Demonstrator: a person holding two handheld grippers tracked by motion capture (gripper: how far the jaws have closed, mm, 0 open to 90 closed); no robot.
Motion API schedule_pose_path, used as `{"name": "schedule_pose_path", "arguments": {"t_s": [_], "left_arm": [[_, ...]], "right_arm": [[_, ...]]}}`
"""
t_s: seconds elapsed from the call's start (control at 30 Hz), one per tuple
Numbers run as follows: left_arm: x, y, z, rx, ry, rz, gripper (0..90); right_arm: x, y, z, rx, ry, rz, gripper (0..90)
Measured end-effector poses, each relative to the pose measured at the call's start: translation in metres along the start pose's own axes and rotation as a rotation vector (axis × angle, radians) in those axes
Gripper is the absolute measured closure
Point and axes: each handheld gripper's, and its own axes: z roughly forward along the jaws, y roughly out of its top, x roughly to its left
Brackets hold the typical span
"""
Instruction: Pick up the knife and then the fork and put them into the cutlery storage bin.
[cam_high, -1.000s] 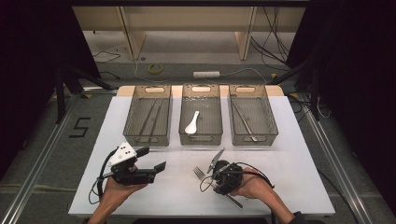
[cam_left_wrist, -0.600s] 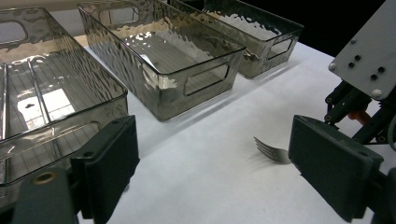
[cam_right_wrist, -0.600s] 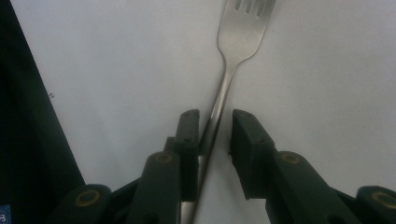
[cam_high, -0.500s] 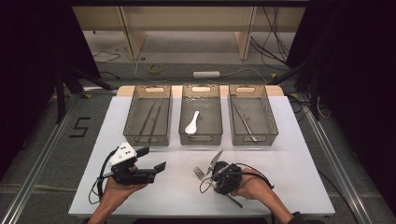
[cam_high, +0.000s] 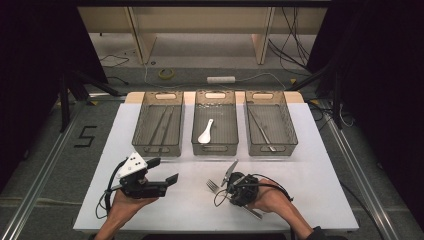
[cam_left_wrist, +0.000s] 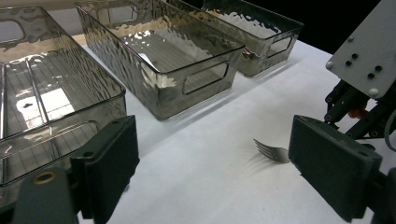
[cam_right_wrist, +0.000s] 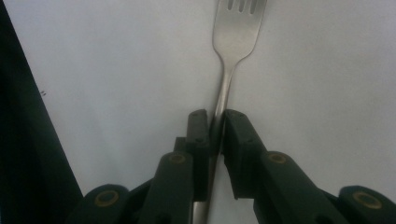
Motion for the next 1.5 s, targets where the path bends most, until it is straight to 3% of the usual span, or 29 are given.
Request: {"name": "schedule_pose_path", "arguments": {"t_s": [0.43,0.6,0.93,1.5], "left_arm": [[0.0,0.0,0.0,-0.001,0.001,-0.001,15.5],[0.0,0.0,0.0,-0.005,0.003,-0.005,15.5],[0.0,0.0,-0.001,-0.006,0.004,-0.008,15.5],[0.001,0.0,-0.001,-0.01,0.006,-0.008,15.5]], "right_arm": [[0.001,0.003,0.0,0.011,-0.012,0.011,85.2],[0.002,0.004,-0.002,0.026,-0.027,-0.031,85.4],[-0.007,-0.001,-0.023,-0.049,-0.065,0.006,85.5],[-0.041,-0.016,-0.065,-0.198,-0.098,0.111,85.5]]}}
